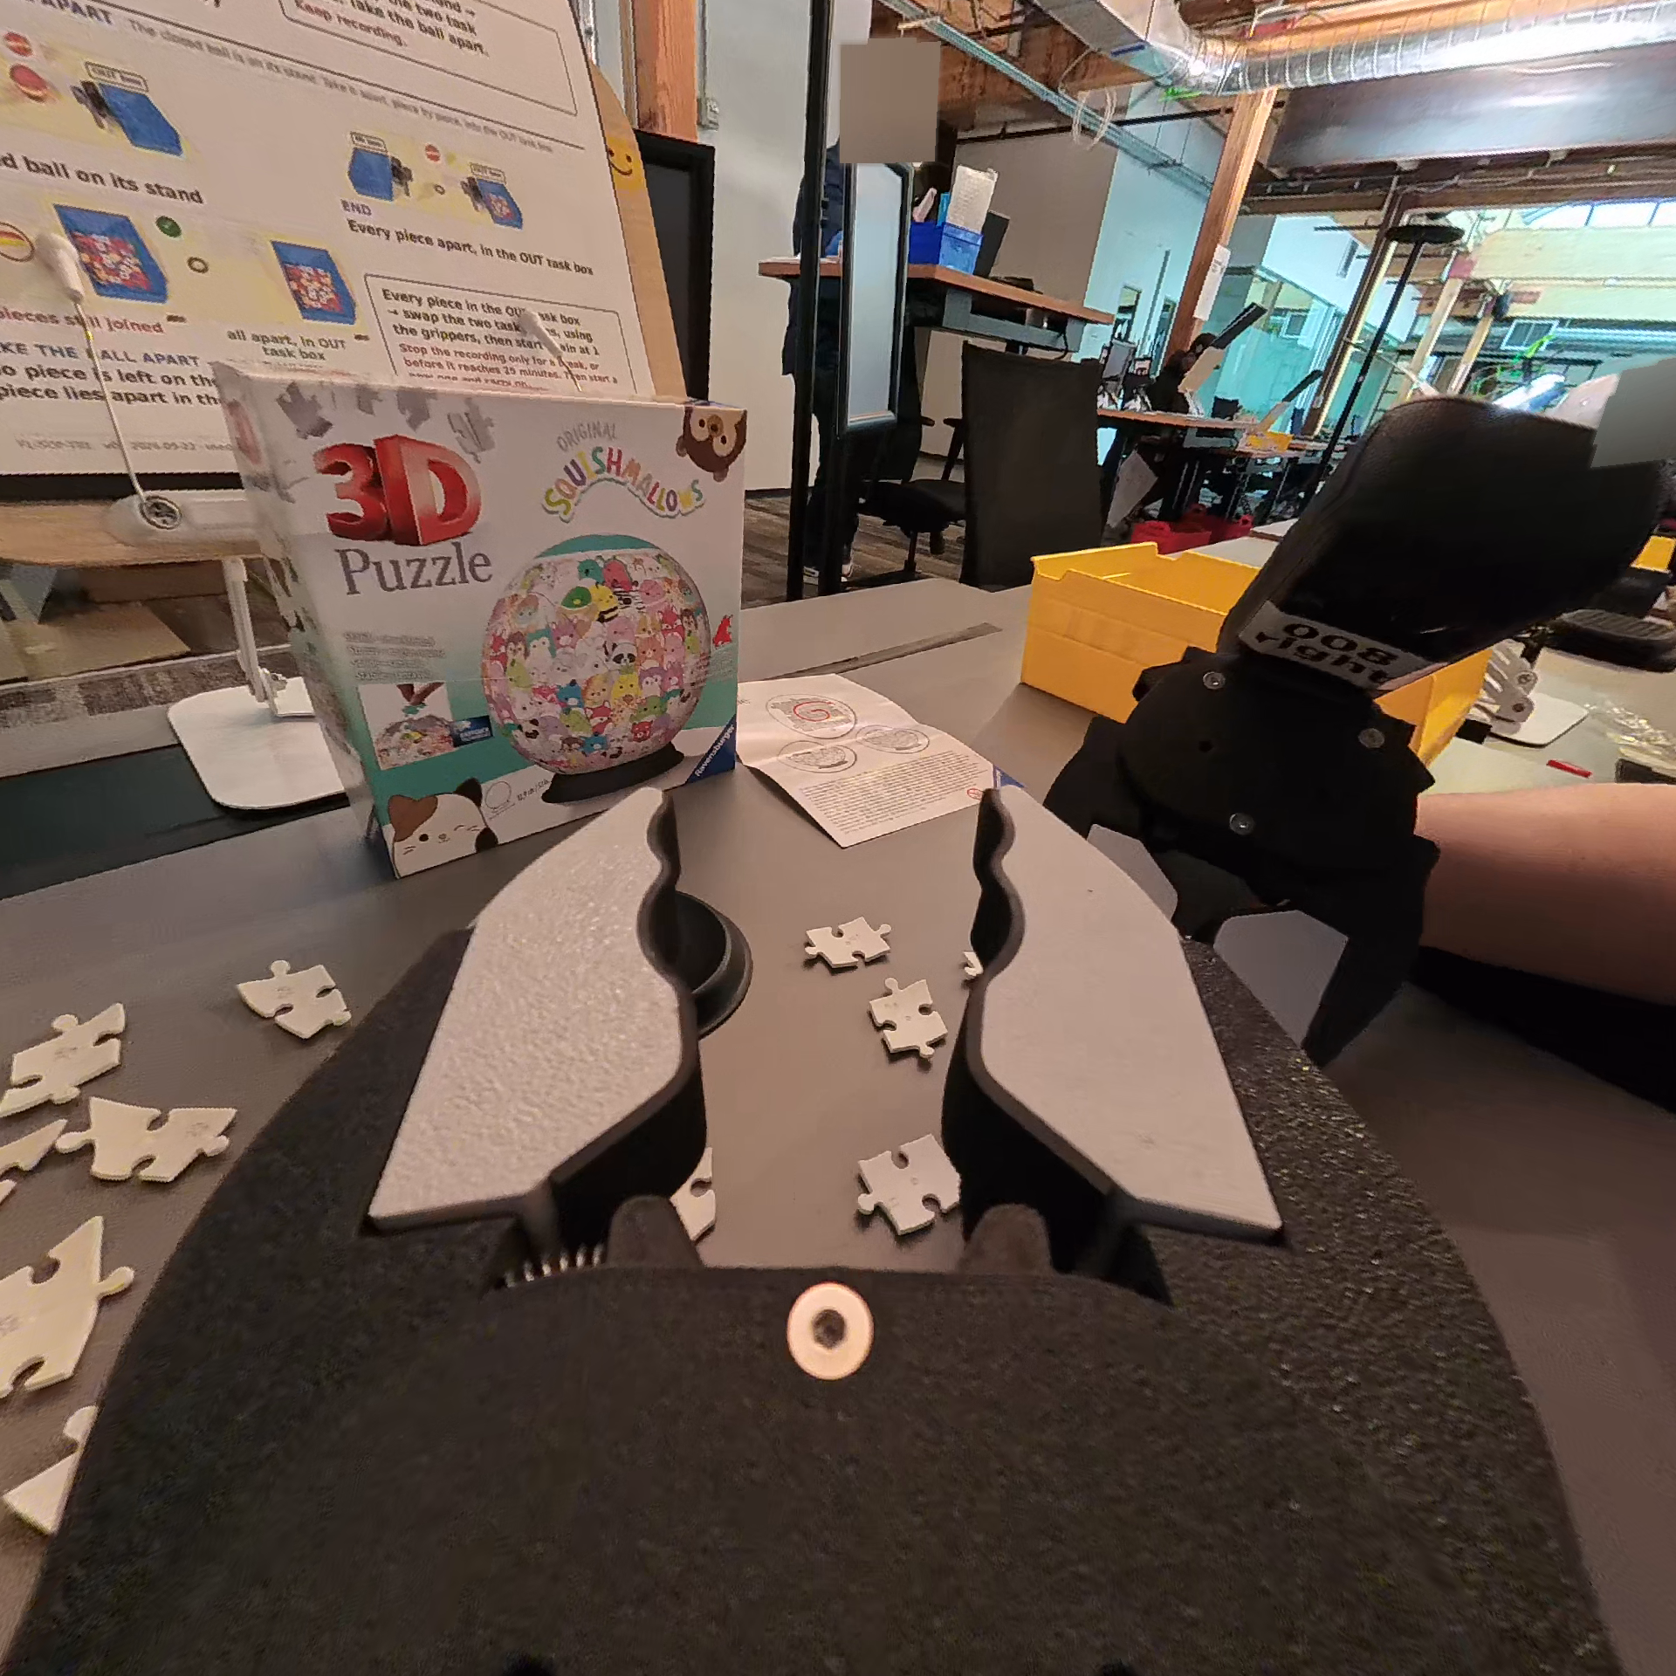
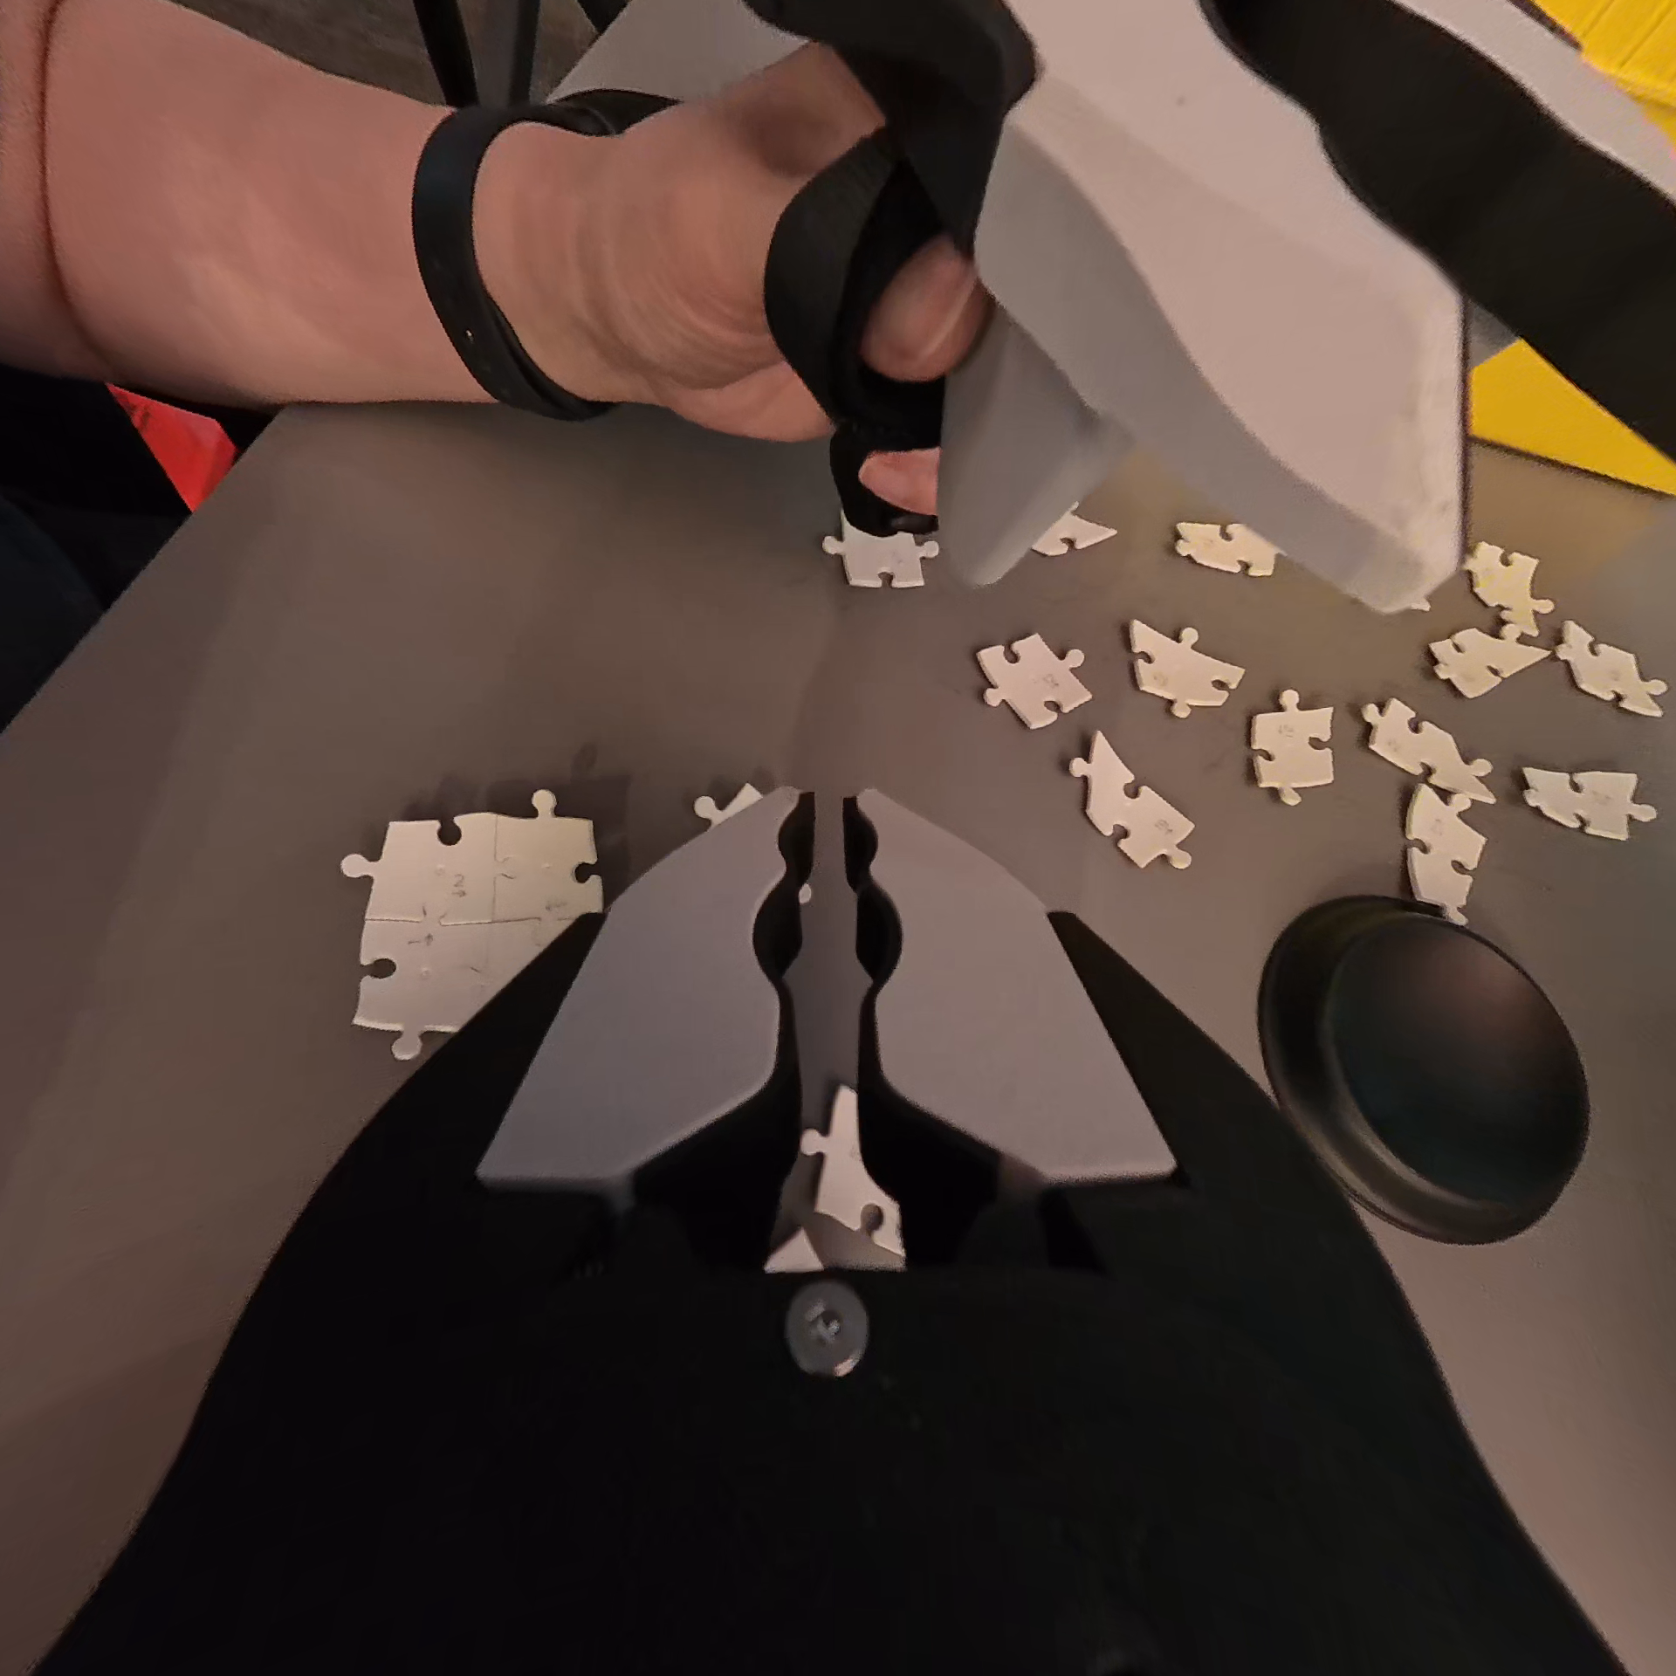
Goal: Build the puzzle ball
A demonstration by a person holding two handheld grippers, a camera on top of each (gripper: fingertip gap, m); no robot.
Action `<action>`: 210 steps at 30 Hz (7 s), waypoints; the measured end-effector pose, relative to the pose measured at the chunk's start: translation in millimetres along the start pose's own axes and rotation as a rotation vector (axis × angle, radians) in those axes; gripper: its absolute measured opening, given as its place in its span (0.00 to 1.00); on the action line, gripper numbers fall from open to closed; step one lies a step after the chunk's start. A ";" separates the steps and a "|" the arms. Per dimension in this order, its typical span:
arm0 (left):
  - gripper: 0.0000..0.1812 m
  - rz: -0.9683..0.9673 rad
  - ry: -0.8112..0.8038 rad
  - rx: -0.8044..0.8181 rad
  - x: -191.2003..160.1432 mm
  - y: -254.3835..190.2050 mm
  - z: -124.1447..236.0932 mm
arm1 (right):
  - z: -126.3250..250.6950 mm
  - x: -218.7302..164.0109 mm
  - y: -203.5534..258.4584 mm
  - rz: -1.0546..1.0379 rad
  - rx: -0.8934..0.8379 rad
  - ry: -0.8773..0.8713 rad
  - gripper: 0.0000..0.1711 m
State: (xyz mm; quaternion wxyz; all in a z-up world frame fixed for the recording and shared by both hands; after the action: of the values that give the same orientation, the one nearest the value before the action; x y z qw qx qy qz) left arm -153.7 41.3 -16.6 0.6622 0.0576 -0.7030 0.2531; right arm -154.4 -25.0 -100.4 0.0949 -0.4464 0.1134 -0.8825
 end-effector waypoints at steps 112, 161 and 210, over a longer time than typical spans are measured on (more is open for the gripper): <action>0.31 0.014 0.159 -0.132 -22.1 -24.1 -8.2 | -5.4 -13.8 -4.1 -0.015 0.001 0.089 0.01; 0.28 0.081 0.732 -0.152 -137.1 -89.8 67.5 | 297.2 -68.7 -133.8 -0.365 -1.103 0.196 0.01; 0.28 0.132 0.708 -0.157 -137.2 -87.6 72.2 | 255.9 -83.6 -137.0 -0.363 -0.983 0.247 0.01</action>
State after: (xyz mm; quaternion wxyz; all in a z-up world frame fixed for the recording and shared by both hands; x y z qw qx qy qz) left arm -166.3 -100.5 -123.6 0.8490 -0.1300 -0.4499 0.2448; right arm 92.4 99.0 21.9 -0.2934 -0.3436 0.4446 -0.7734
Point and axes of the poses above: each gripper's, where its closed fingertips meet, z back along the fingers, x out of its top, y = z × x across the jaws, the point moved 1 cm from there along z, back along the fingers, and after that the axes turned 11 degrees about z, right-handed, at the moved point
